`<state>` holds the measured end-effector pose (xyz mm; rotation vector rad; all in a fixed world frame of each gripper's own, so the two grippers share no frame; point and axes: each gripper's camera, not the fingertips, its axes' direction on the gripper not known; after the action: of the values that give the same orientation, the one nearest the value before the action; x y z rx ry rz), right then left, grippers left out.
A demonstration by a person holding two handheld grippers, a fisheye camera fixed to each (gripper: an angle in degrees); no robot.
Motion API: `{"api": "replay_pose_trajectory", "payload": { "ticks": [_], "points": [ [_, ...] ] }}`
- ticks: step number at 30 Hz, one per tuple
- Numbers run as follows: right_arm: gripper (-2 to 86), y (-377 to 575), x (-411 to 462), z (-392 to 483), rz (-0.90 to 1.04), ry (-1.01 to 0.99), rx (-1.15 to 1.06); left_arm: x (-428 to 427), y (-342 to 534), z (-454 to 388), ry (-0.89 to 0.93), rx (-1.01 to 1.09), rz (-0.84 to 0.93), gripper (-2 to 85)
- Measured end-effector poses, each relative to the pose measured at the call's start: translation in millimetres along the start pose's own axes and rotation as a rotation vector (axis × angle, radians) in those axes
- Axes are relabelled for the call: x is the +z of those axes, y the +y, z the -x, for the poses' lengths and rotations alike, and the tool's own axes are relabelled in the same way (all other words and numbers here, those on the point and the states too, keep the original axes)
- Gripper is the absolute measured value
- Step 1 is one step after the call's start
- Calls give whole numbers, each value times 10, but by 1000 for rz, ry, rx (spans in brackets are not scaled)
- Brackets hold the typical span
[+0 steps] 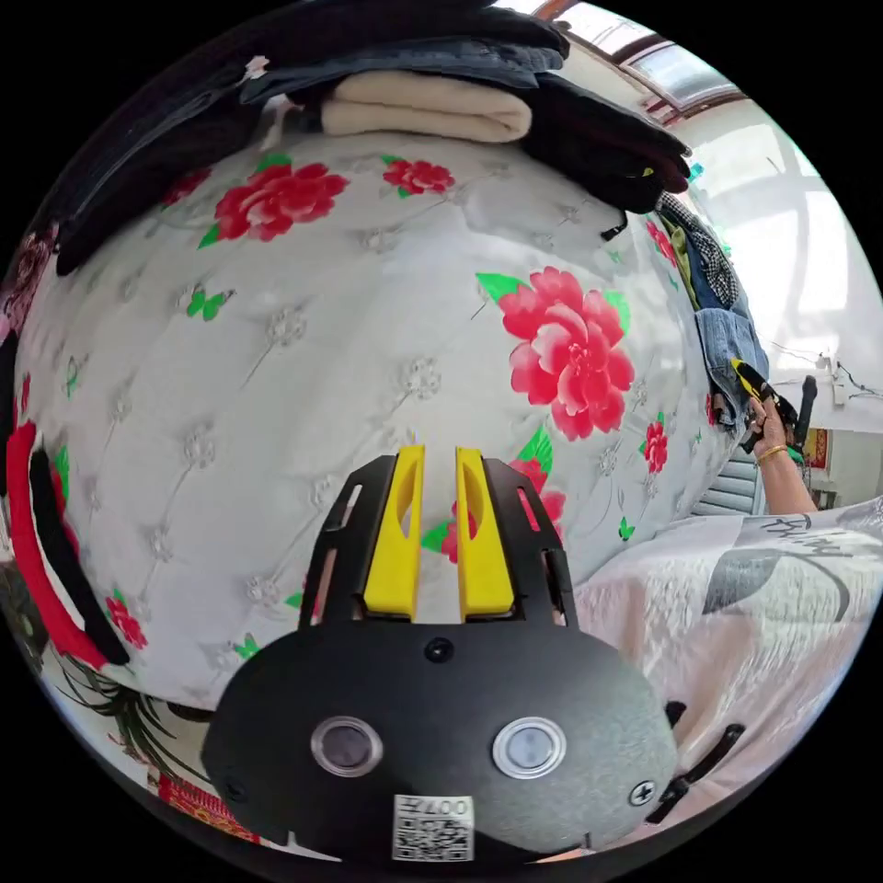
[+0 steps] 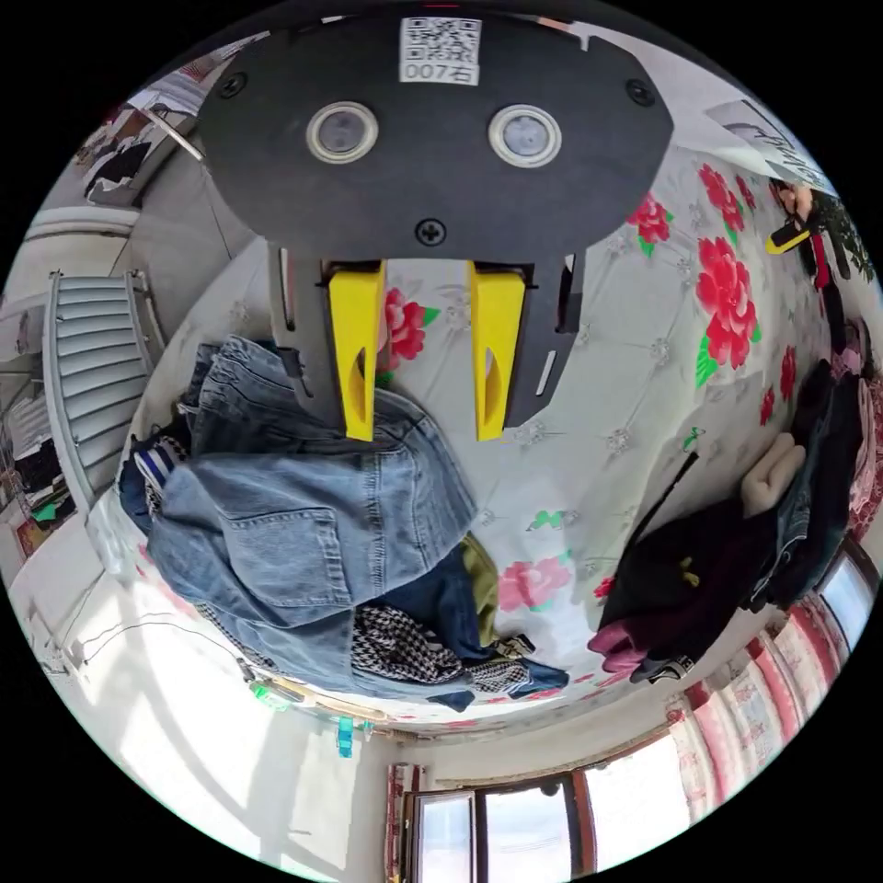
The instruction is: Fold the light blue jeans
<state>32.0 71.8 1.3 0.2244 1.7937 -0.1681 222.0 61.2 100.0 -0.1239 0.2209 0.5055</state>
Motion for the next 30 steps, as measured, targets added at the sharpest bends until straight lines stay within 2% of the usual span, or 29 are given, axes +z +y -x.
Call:
{"api": "replay_pose_trajectory", "payload": {
  "ticks": [2,3,6,8,11,13,17,20,23,25,26,28,30],
  "points": [
    [105,-77,178,-118,88,10,9,-7,175,53,30,-68,-4,59],
    [101,-136,445,-180,218,-21,28,-8,228,57,48,-94,-12,58],
    [75,-189,623,-103,217,154,23,-80,210,-66,80,-78,-57,57],
    [49,-299,624,-74,254,167,69,-181,171,-210,81,-21,-105,56],
    [13,-310,385,-13,191,-18,81,-303,165,-403,89,61,-155,55],
    [4,-119,56,102,56,-175,23,-330,218,-468,100,100,-165,54],
    [-1,263,-277,471,23,-364,-114,-339,349,-466,78,136,-172,53],
    [-2,502,-583,901,-9,-571,-268,-353,459,-364,104,122,-177,52],
    [-2,661,-818,1586,35,-741,-526,-452,578,-223,115,94,-221,52],
    [-2,891,-1022,2292,103,-857,-824,-583,691,-72,108,60,-276,52],
    [-1,961,-1088,2454,114,-900,-895,-620,724,-21,106,47,-291,53],
    [0,1266,-1349,3033,196,-1118,-1181,-778,892,254,101,-42,-352,50],
    [3,1450,-1469,3359,277,-1234,-1317,-903,1063,523,102,-131,-399,39]
  ]
}}
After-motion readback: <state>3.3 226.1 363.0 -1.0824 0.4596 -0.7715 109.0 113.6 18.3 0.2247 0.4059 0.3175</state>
